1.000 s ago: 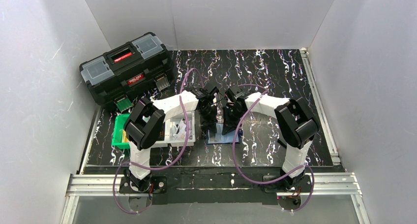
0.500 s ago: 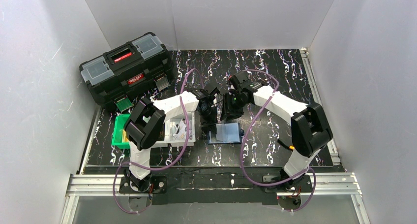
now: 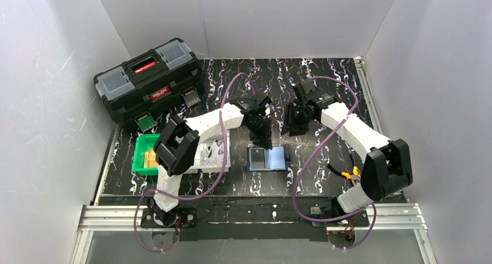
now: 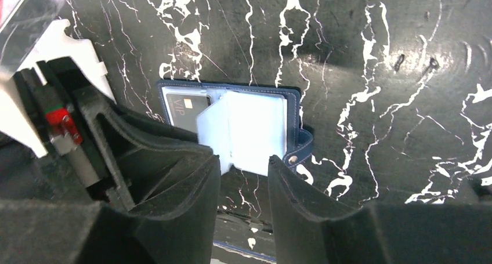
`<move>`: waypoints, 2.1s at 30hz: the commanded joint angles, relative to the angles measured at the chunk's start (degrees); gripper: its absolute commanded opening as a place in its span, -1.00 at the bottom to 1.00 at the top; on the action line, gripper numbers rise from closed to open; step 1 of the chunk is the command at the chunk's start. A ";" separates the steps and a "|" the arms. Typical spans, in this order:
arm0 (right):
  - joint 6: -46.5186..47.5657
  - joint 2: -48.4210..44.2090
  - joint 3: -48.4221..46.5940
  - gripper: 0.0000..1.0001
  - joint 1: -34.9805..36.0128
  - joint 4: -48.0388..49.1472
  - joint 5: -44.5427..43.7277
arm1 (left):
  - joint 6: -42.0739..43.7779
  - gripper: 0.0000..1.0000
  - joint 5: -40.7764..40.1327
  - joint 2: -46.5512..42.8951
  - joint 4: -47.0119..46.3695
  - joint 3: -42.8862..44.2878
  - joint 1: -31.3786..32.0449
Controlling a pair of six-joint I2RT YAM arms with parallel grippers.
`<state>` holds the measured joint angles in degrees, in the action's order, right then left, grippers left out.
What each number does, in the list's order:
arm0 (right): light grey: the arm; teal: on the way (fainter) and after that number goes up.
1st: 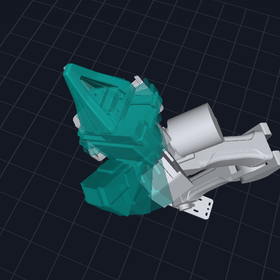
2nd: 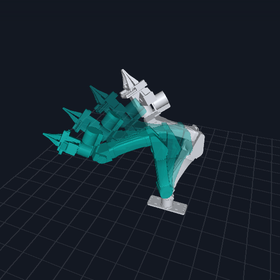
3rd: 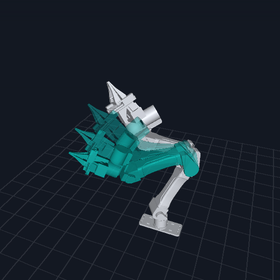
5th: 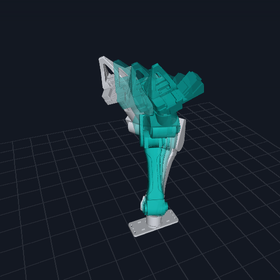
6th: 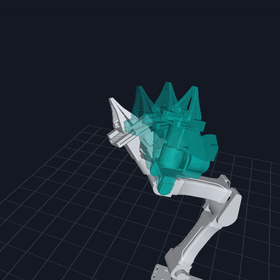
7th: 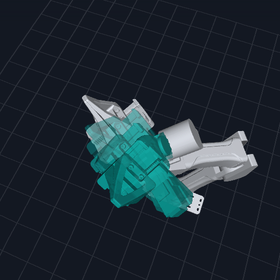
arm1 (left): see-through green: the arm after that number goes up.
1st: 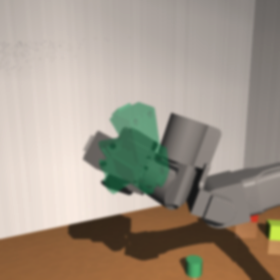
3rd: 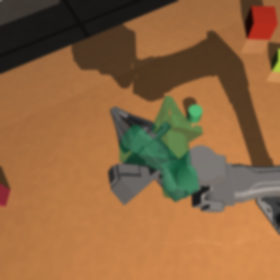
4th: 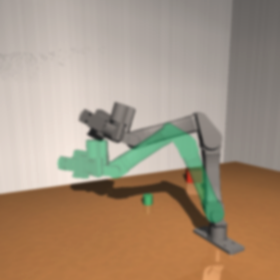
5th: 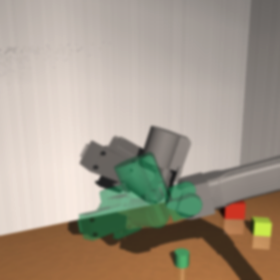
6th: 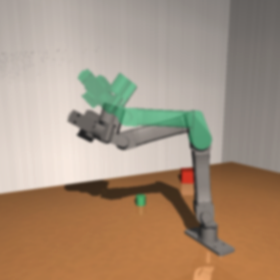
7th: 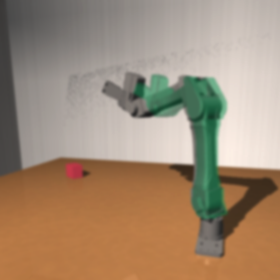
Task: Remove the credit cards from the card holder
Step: Remove the credit card from the card holder.
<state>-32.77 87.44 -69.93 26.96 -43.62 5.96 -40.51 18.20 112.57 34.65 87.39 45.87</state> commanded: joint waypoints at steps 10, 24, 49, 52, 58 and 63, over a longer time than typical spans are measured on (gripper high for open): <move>-0.38 -7.25 3.39 -0.11 -1.82 -3.24 -3.36 | 0.72 -0.23 4.61 9.33 1.03 8.76 2.41; -1.42 -8.49 5.43 -0.11 -1.82 -2.22 -0.72 | 0.17 0.30 2.06 6.84 1.24 10.11 1.42; -11.45 11.39 10.43 -0.31 6.08 18.86 16.22 | 3.40 -1.00 -1.72 -2.37 2.42 -9.59 -4.99; -11.48 12.16 11.56 -0.29 5.34 20.02 17.74 | 3.25 -1.00 -1.76 -1.31 2.07 -9.53 -4.83; -11.35 13.62 12.88 -0.29 4.77 21.60 19.67 | 2.43 -1.00 -1.32 0.57 1.45 -9.59 -4.27; -11.49 15.25 13.67 -0.28 4.68 23.18 21.34 | 1.41 -1.00 -1.14 1.69 1.38 -8.51 -3.65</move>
<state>-43.81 101.65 -57.28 31.83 -23.20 24.47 -38.22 17.37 112.77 35.88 77.28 41.32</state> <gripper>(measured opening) 0.358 0.008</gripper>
